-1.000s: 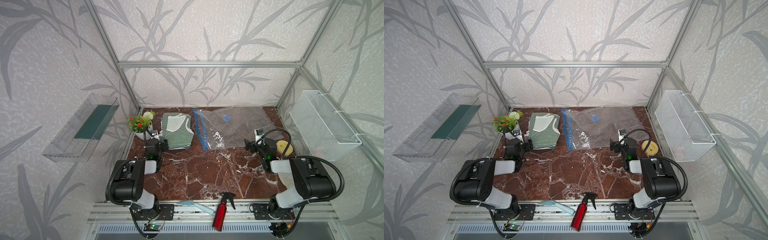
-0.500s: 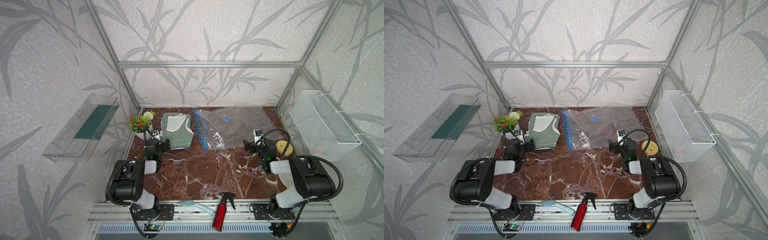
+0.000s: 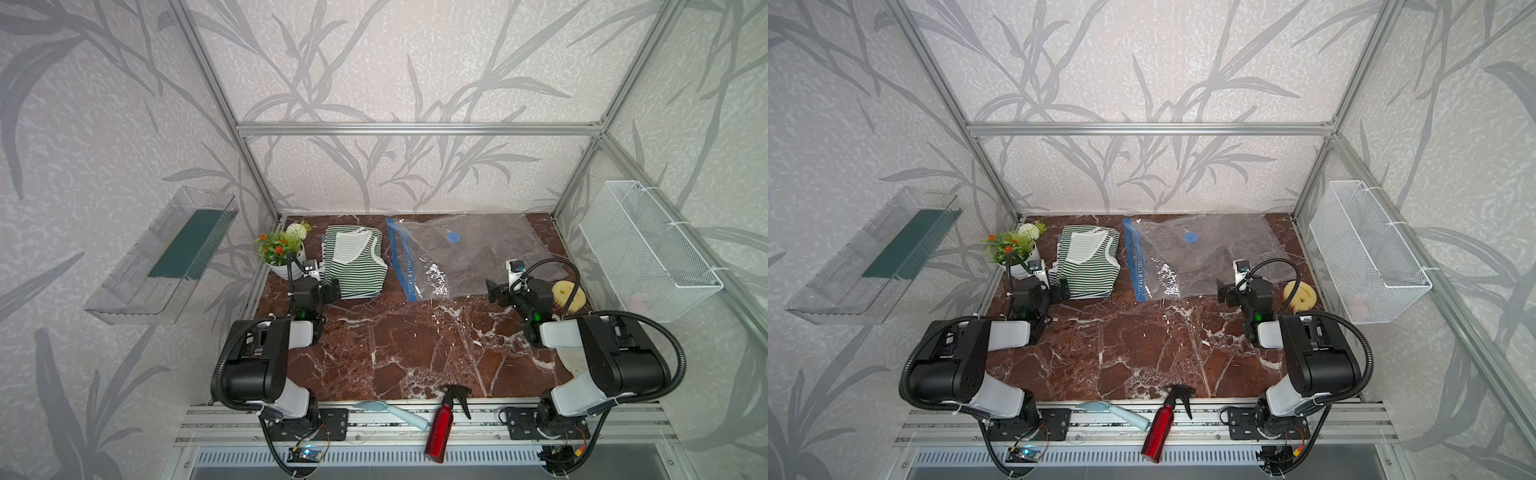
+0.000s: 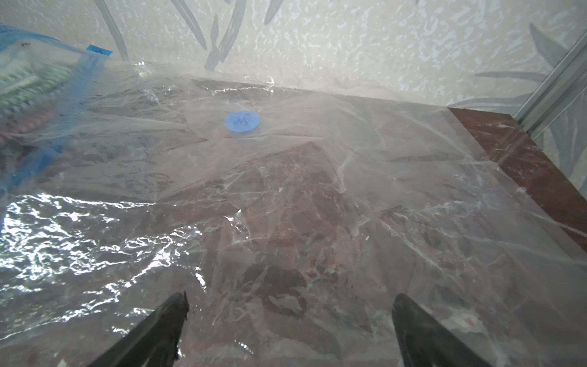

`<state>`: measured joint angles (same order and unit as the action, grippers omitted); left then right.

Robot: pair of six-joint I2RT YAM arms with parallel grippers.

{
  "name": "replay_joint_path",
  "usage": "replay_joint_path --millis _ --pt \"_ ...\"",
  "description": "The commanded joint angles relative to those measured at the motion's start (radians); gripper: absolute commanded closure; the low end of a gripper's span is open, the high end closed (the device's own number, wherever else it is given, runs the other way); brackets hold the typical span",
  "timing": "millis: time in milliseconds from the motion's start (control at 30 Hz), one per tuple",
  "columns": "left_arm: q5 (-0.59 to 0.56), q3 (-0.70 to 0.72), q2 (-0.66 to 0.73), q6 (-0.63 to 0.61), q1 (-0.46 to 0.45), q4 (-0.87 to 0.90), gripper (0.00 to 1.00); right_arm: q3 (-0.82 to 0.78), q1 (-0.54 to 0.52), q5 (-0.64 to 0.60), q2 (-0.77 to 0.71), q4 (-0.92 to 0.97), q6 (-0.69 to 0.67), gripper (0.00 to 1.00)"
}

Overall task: Take the tank top out of the vacuum bag
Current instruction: Reset both arms

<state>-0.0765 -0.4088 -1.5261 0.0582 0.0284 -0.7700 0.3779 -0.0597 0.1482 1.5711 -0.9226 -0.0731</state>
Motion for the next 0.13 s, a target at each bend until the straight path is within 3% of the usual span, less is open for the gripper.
replay_joint_path --millis 0,100 --pt "0.008 -0.012 0.011 -0.012 0.004 0.002 0.01 0.007 -0.003 0.009 0.009 -0.025 -0.006 0.01" --pt "0.008 -0.012 0.012 -0.012 0.005 0.003 0.01 0.0 -0.005 -0.014 0.006 -0.039 -0.003 0.01"
